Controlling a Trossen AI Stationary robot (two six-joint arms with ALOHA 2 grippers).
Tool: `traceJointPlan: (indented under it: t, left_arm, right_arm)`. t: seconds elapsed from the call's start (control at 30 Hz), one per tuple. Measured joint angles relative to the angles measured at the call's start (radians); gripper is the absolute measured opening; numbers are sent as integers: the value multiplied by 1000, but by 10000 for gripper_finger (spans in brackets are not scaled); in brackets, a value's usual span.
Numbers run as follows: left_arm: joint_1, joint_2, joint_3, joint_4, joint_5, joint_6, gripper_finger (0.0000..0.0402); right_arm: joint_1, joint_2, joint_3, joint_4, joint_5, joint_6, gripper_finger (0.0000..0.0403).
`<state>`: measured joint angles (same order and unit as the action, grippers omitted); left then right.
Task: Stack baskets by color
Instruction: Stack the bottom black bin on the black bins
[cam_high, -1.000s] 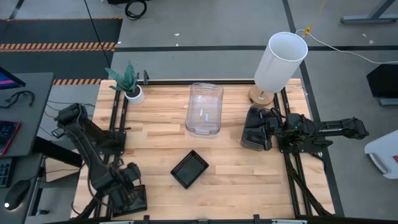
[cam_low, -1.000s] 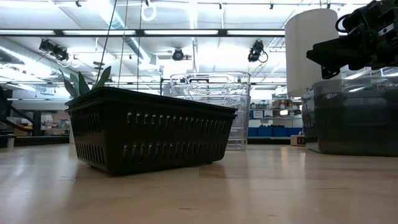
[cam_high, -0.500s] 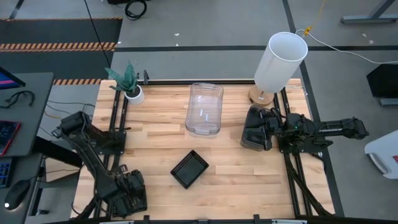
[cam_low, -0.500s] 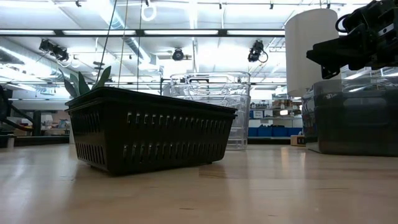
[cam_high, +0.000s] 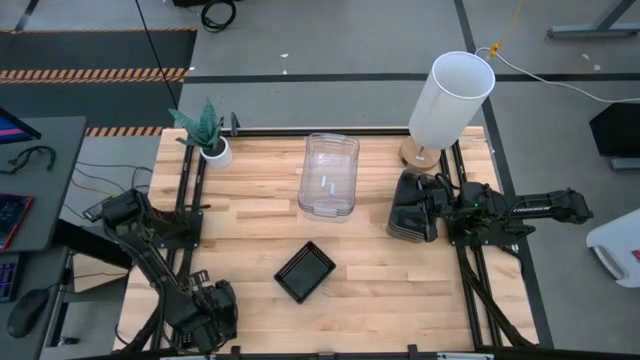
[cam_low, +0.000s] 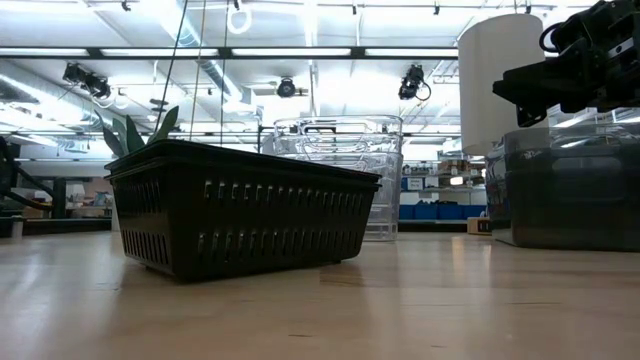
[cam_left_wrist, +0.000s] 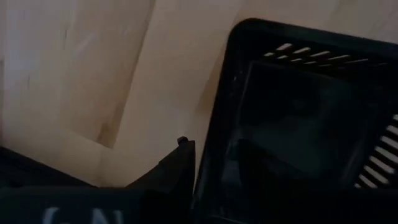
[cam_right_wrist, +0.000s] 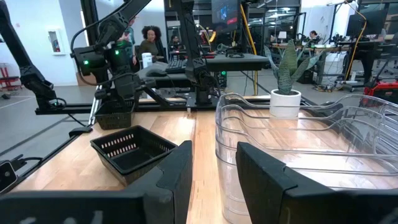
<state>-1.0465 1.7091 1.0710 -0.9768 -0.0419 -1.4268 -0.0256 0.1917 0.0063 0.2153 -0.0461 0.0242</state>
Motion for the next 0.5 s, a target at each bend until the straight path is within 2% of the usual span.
traceJointPlan:
  t: [0.13,0.33,0.5]
  left_arm:
    - [16,18,0,-1,9,52,91]
    - [64,19,2,-35,19,163,12]
    - [131,18,36,-128,-14,209,10]
  right_arm:
    - [0,0,0,0,0,0,130]
    - [0,0,0,0,0,0,130]
    - [0,0,0,0,0,0,130]
